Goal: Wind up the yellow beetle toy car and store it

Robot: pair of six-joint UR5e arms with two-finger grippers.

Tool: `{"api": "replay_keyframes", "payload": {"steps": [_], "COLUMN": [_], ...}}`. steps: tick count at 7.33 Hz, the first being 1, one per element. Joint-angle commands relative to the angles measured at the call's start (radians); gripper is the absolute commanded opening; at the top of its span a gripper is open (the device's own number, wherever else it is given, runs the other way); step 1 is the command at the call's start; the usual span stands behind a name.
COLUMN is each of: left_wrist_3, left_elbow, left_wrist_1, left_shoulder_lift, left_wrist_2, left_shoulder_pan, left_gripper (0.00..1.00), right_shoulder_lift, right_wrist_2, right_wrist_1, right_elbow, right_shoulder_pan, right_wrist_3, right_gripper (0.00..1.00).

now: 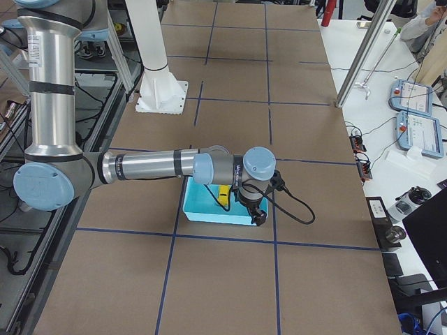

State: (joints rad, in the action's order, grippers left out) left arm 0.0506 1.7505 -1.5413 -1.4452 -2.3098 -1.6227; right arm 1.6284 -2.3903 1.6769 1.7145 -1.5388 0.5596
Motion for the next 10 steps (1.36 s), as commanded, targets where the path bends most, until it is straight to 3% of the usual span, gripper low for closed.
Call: {"api": "replay_keyframes", "payload": {"steps": [1, 3, 5, 8, 10], "left_wrist_3": [0.0, 0.0, -0.002, -0.002, -0.002], "left_elbow": [-0.003, -0.014, -0.016, -0.043, -0.086], "left_wrist_1": [0.0, 0.0, 0.001, 0.001, 0.001], "left_shoulder_lift": [-0.003, -0.007, -0.029, -0.052, -0.095], "left_wrist_2": [0.001, 0.003, 0.004, 0.006, 0.006], "left_shoulder_pan": [0.001, 0.004, 0.004, 0.004, 0.004], "left_gripper": [0.99, 0.99, 0.99, 0.99, 0.99], "right_shoulder_lift": [0.01, 0.01, 0.018, 0.125, 0.113], "right_wrist_2": [-0.007, 0.002, 0.04, 0.074, 0.066], "right_wrist_1": [0.001, -0.005, -0.022, -0.216, -0.203], "right_elbow": [-0.018, -0.006, -0.009, -0.013, -0.023], "right_shoulder_pan": [-0.026, -0.026, -0.026, -0.04, -0.043], "right_wrist_3": [-0.387, -0.726, -0.727, -0.6, -0.601], "right_gripper": [1.0, 1.0, 1.0, 1.0, 1.0]}}
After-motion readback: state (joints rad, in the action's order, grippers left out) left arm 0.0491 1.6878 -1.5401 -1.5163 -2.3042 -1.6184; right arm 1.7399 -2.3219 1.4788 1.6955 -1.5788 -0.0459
